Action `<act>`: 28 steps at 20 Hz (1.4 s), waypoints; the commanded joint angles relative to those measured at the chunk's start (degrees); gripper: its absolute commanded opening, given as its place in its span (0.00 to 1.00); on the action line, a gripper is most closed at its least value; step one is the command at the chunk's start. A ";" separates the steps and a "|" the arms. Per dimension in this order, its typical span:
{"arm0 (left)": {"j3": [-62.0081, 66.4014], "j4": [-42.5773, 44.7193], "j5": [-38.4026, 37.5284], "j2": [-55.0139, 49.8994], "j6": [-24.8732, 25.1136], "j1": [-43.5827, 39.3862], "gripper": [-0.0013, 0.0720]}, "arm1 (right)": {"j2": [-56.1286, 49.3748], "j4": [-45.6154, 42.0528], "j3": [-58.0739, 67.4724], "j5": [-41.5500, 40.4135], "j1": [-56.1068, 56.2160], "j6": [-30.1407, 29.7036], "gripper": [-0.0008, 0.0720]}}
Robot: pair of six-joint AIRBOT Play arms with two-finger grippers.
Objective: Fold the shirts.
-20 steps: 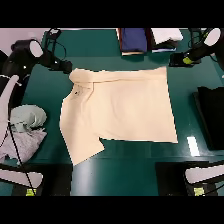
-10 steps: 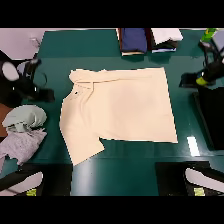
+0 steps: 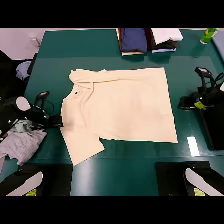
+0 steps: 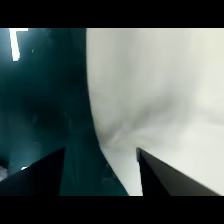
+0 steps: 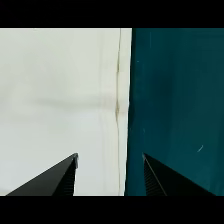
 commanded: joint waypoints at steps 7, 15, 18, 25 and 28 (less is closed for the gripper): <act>-4.81 -7.13 7.52 0.37 6.84 -0.02 0.06 | 2.29 -0.24 -1.88 2.29 -0.07 1.46 0.66; -1.05 -5.07 4.37 0.37 7.17 -0.02 0.06 | 4.24 0.22 -22.25 5.62 -0.04 1.51 0.85; -1.05 -5.07 4.22 0.37 7.15 -0.02 0.06 | 4.24 3.06 -27.06 0.68 -0.04 3.13 0.80; -1.05 -5.07 4.20 0.37 7.15 -0.02 0.06 | 4.24 2.99 -27.78 -5.42 -0.04 4.55 0.60; -1.05 -5.05 4.11 0.37 7.15 -0.02 0.06 | 4.24 2.99 -27.76 -7.87 -0.04 4.50 0.23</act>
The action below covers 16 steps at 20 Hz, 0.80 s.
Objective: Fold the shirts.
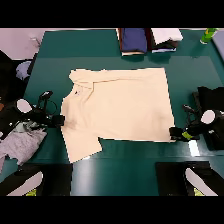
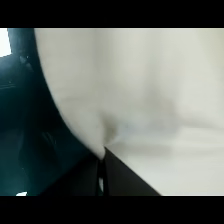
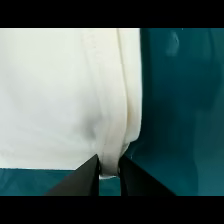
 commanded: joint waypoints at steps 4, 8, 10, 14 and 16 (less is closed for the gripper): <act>2.54 0.50 -1.14 0.26 0.02 0.02 0.06 | -0.09 -0.26 2.73 -1.38 0.04 -0.48 0.04; 13.57 2.40 -2.27 10.43 -2.08 0.02 0.06 | 3.30 -0.22 16.57 2.03 0.04 -2.36 0.04; 23.71 2.62 -4.09 15.93 -2.05 0.02 0.06 | 6.71 -0.28 27.63 1.92 0.04 -2.78 0.04; 45.53 2.56 -4.33 22.27 -2.05 0.02 0.06 | 10.86 -0.81 51.10 0.70 0.04 -4.55 0.04; 56.35 2.56 -4.59 22.80 -2.08 0.02 0.06 | 10.86 -0.87 62.10 0.79 0.04 -5.70 0.04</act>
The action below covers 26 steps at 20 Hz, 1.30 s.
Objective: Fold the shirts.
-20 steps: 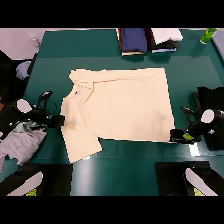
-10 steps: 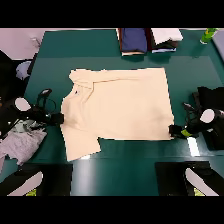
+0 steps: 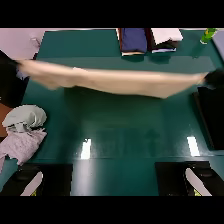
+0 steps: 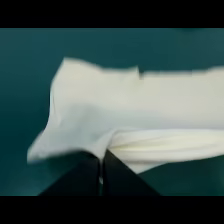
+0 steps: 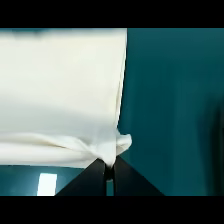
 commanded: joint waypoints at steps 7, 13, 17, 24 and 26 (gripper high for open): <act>34.69 0.20 6.56 2.43 -1.53 0.04 0.06 | -3.72 -5.07 42.45 3.96 -0.02 -2.36 0.04; 34.73 0.66 -3.67 -5.11 -1.55 0.04 0.06 | -10.86 -4.66 43.34 9.25 0.00 -2.32 0.04; 30.21 0.55 -14.14 -19.82 -1.53 0.04 0.06 | -17.64 -4.28 31.63 9.29 0.00 -2.38 0.04; 10.64 0.02 -3.74 -45.33 -0.42 0.04 0.06 | -39.56 -4.28 13.18 2.03 0.11 -3.98 0.04; 10.54 -0.04 -0.74 -51.65 -0.44 0.04 0.06 | -46.31 -4.24 14.05 -0.79 0.11 -3.96 0.04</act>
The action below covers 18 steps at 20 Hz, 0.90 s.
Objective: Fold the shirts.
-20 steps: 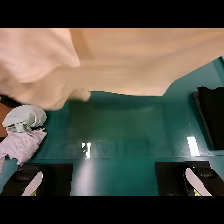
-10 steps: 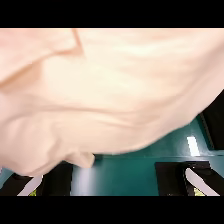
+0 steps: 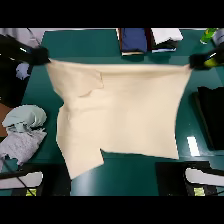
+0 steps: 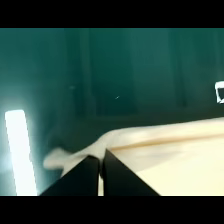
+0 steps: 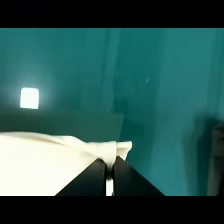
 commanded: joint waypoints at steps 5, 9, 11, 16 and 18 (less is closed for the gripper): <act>-2.60 -0.11 11.93 -12.66 1.42 0.07 0.06 | -19.63 5.57 10.14 -3.87 0.00 -0.26 0.04; -0.85 0.17 1.70 -12.68 4.61 0.24 0.06 | -18.32 5.49 13.07 1.49 0.00 -0.81 0.04; -3.23 0.13 -0.92 -12.68 5.35 0.24 0.06 | -15.28 5.31 7.56 1.31 0.00 -1.11 0.04; -11.32 -0.15 2.03 -12.68 5.29 0.22 0.06 | -10.75 5.95 -8.44 -5.05 0.00 -1.09 0.04; -12.09 -0.20 1.92 -12.68 5.25 0.24 0.06 | -10.78 6.01 -11.04 -5.40 0.00 -1.07 0.04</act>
